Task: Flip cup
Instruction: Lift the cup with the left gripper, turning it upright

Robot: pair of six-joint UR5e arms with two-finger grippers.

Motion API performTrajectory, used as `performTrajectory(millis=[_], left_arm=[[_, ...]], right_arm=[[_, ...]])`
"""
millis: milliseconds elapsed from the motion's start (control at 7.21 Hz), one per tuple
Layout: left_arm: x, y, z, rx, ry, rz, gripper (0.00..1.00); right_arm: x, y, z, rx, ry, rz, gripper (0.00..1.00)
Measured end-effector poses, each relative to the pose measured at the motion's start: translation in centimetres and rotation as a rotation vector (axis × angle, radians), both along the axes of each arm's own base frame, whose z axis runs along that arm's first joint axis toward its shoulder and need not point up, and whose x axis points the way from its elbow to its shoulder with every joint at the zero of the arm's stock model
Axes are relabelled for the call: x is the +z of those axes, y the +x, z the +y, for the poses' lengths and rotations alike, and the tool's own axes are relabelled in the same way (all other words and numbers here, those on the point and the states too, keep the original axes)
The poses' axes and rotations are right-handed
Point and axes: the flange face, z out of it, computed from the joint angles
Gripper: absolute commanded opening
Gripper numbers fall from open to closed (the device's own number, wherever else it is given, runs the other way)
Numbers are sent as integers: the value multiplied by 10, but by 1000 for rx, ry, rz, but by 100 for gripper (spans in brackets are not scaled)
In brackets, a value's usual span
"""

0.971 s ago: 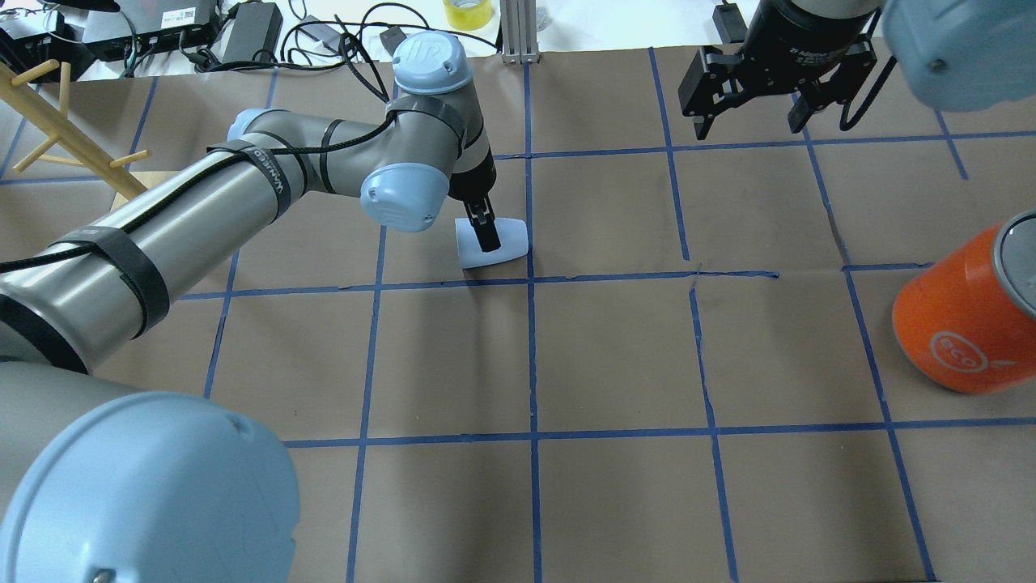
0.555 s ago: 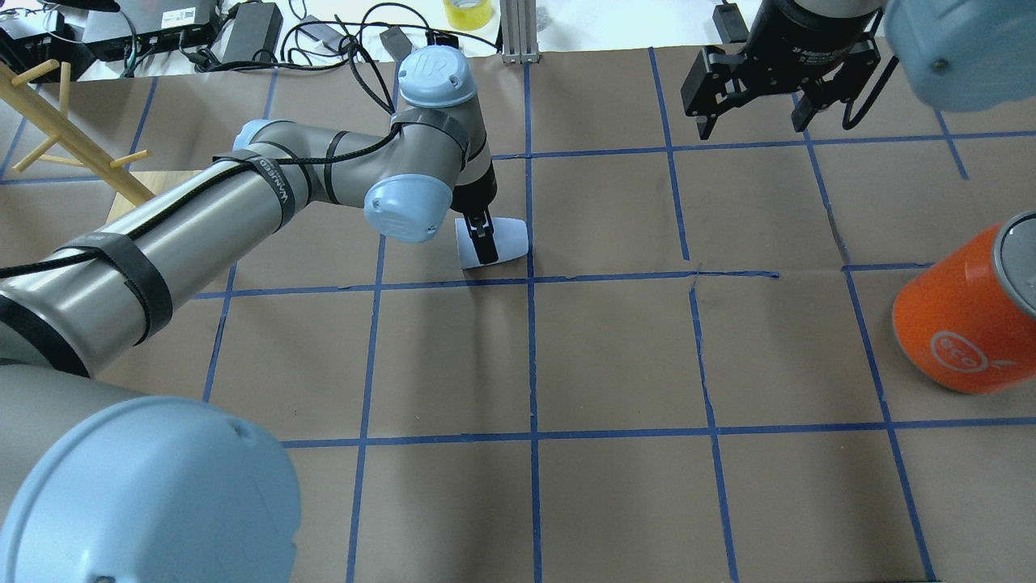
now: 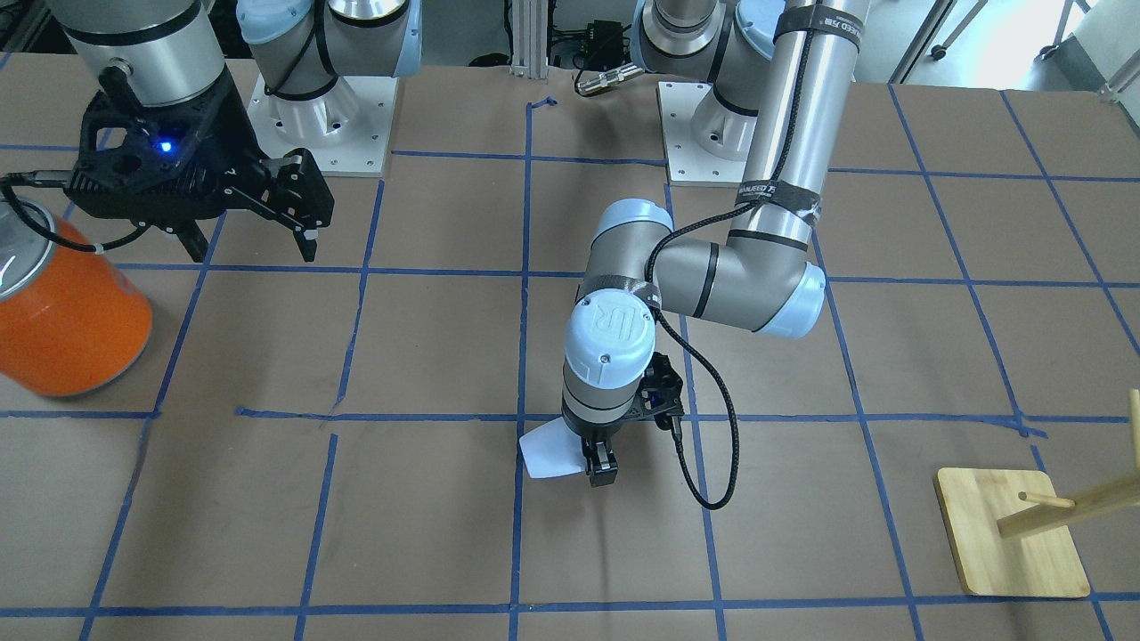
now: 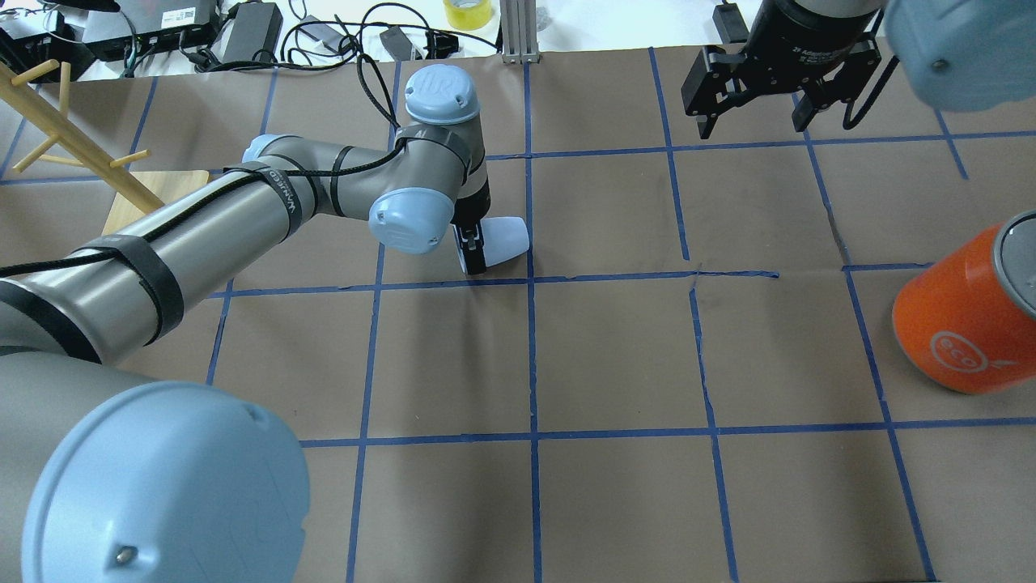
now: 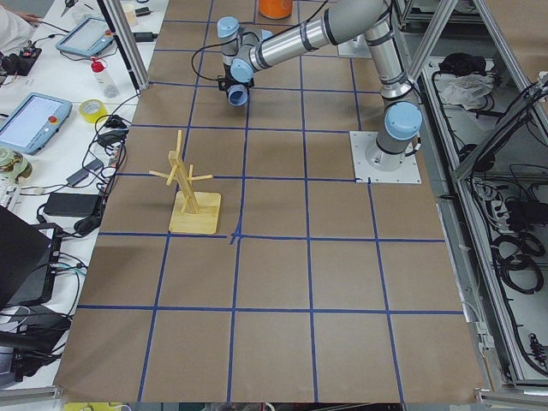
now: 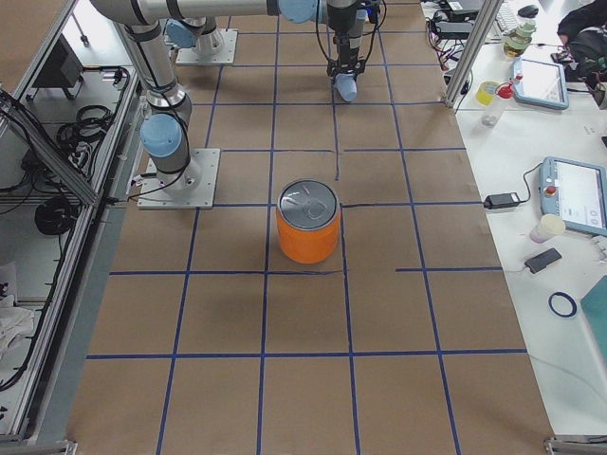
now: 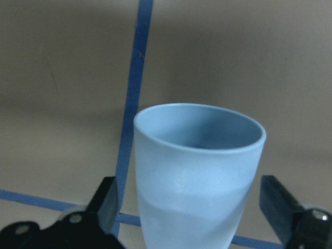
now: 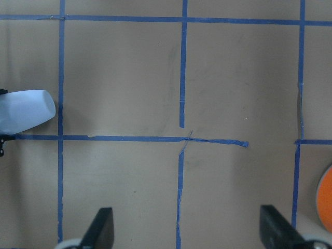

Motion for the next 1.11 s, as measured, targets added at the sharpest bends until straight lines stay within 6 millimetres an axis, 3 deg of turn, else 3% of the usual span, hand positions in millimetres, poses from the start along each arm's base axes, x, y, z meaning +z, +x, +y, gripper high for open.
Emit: performTrajectory(millis=[416, 833, 1110], left_arm=[[3, -1, -5, -2, -26, 7, 0], [36, 2, -9, -56, -102, 23, 0], [55, 20, -12, -163, -126, -16, 0]], right_arm=[[0, 0, 0, -4, 1, -1, 100], [-1, 0, 0, -4, 3, -1, 100], [-1, 0, 0, -4, 3, 0, 100]])
